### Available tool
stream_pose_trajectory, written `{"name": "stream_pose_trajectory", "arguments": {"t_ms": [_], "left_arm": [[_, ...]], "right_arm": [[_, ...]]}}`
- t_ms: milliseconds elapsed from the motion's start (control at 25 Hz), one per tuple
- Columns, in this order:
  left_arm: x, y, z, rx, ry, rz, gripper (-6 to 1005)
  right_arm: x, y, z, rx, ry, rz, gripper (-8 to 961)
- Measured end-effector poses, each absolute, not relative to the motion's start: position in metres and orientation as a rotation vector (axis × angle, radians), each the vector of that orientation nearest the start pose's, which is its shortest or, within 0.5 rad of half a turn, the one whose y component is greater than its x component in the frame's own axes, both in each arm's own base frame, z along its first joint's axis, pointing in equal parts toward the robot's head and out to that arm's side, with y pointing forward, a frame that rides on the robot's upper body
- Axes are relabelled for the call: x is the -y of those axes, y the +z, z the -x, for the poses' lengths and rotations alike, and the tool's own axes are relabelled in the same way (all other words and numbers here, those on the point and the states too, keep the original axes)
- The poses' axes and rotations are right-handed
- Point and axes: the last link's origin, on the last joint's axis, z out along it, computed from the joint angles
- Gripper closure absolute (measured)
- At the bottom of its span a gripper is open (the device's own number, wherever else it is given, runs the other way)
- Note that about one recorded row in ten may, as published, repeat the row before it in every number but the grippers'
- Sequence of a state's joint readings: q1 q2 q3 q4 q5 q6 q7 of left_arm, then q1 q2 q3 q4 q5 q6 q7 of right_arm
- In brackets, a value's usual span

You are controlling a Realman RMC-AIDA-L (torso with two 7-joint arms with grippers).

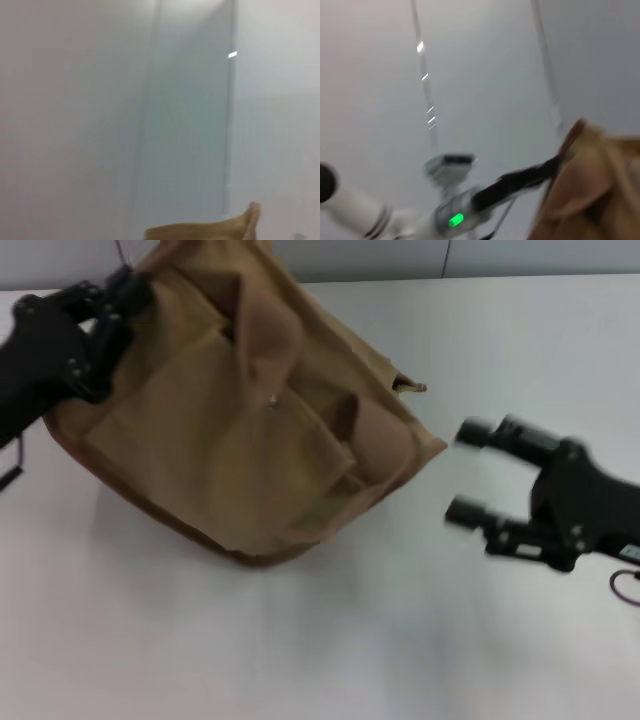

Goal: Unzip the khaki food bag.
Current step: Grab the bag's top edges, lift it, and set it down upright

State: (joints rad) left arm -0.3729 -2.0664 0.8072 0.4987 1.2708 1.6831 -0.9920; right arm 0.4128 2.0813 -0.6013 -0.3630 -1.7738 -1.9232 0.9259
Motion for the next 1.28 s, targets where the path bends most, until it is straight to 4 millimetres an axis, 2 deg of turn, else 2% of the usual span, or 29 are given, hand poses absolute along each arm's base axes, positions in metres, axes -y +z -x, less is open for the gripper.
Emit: {"name": "stream_pose_trajectory", "arguments": {"t_ms": [160, 240, 280, 320, 400, 560, 680, 800, 1000, 1040, 1160, 1200, 1280], "left_arm": [[-0.3, 0.018, 0.246, 0.28, -1.314, 2.316, 941], [-0.3, 0.004, 0.242, 0.285, -1.302, 2.366, 941], [-0.3, -0.003, 0.241, 0.289, -1.294, 2.376, 941], [-0.301, -0.009, 0.241, 0.295, -1.29, 2.383, 941], [-0.302, -0.02, 0.238, 0.301, -1.281, 2.398, 941], [-0.3, -0.03, 0.235, 0.303, -1.274, 2.436, 942], [-0.3, -0.031, 0.234, 0.301, -1.274, 2.442, 943], [-0.301, -0.027, 0.237, 0.299, -1.269, 2.423, 943], [-0.31, 0.003, 0.255, 0.332, -1.253, 2.291, 942], [-0.31, 0.003, 0.255, 0.332, -1.253, 2.291, 942], [-0.316, 0.027, 0.266, 0.333, -1.231, 2.222, 942], [-0.32, 0.041, 0.271, 0.33, -1.223, 2.184, 942], [-0.321, 0.047, 0.272, 0.326, -1.22, 2.171, 942]], "right_arm": [[-0.246, 0.003, -0.272, -0.16, 1.347, 2.223, 108], [-0.242, 0.004, -0.278, -0.091, 1.297, 2.079, 108], [-0.238, 0.001, -0.281, -0.009, 1.217, 1.969, 108], [-0.238, 0.001, -0.281, -0.009, 1.217, 1.969, 108], [-0.237, -0.006, -0.282, 0.055, 1.113, 1.846, 107], [-0.24, -0.007, -0.283, 0.077, 1.02, 1.733, 107], [-0.243, -0.005, -0.286, 0.059, 1.001, 1.711, 107], [-0.245, -0.004, -0.287, 0.038, 0.99, 1.696, 107], [-0.245, -0.005, -0.287, 0.024, 0.992, 1.692, 107], [-0.245, -0.005, -0.287, 0.024, 0.992, 1.692, 107], [-0.245, -0.006, -0.287, 0.021, 0.993, 1.692, 107], [-0.245, -0.006, -0.287, 0.02, 0.994, 1.692, 107], [-0.245, -0.006, -0.287, 0.02, 0.995, 1.692, 107]]}}
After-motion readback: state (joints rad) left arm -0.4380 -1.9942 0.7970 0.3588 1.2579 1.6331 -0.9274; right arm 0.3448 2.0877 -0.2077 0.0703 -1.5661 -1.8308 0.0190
